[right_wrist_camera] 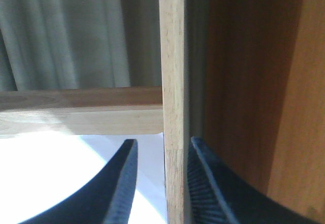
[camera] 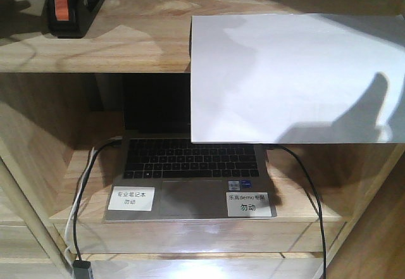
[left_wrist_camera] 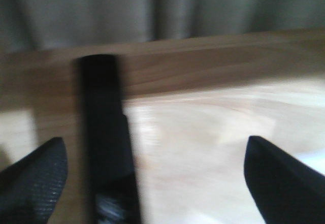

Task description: Grab stapler and paper to desk for stapling

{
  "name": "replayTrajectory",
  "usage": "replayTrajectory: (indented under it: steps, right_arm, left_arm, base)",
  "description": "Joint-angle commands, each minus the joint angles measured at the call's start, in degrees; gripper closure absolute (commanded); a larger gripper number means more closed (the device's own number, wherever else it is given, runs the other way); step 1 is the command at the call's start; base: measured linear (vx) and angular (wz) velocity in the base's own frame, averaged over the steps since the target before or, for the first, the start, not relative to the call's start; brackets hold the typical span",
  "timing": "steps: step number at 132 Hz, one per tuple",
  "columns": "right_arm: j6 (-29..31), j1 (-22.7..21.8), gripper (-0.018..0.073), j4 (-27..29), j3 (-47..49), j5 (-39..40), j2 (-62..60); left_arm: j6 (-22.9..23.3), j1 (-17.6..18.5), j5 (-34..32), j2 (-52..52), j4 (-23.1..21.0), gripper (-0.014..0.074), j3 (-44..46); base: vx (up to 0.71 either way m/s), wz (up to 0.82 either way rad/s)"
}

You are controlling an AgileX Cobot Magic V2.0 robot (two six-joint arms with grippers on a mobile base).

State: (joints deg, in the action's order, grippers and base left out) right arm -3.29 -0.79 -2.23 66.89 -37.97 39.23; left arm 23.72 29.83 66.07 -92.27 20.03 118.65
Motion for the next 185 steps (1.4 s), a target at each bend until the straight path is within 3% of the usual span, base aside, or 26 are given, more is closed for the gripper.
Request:
replayTrajectory:
  steps: [1, 42, 76, 98, 125, 168, 185]
  right_arm:
    - [0.43, -0.05, 0.0328, -0.25, 1.27, 4.19, 0.51]
    - [0.43, -0.05, 0.0328, -0.25, 1.27, 4.17, 0.51]
    - [0.43, -0.05, 0.0328, -0.25, 1.27, 4.02, 0.51]
    - [0.43, -0.05, 0.0327, -0.25, 1.27, 4.02, 0.51]
    - [0.43, -0.05, 0.0327, -0.25, 1.27, 4.02, 0.51]
    - [0.43, -0.05, 0.0327, -0.25, 1.27, 4.02, 0.51]
    - [0.43, -0.05, 0.0327, -0.25, 1.27, 4.02, 0.51]
  left_arm:
    - [0.71, -1.42, -2.63, 0.54, 1.35, -0.0046, 1.95]
    - [0.6, -3.69, -3.03, -2.14, -0.6, -0.0008, 1.95]
    - [0.6, -3.69, -3.46, -2.21, -0.59, 0.0109, 1.95]
    - [0.77, -3.69, -3.4, -2.21, -0.7, 0.0266, 1.95]
    - [0.78, -3.69, -3.11, -2.21, -1.59, 0.0606, 1.95]
    - [0.66, -3.69, -4.37, -1.43, -1.59, 0.0603, 1.95]
    - [-1.8, -3.29, -4.91, 0.74, -2.03, 0.0603, 1.95]
  base:
    - [0.0, 0.0]
    - [0.0, 0.0]
    - [0.0, 0.0]
    - [0.0, 0.0]
    - [0.0, 0.0]
    - [0.0, 0.0]
    - [0.0, 0.0]
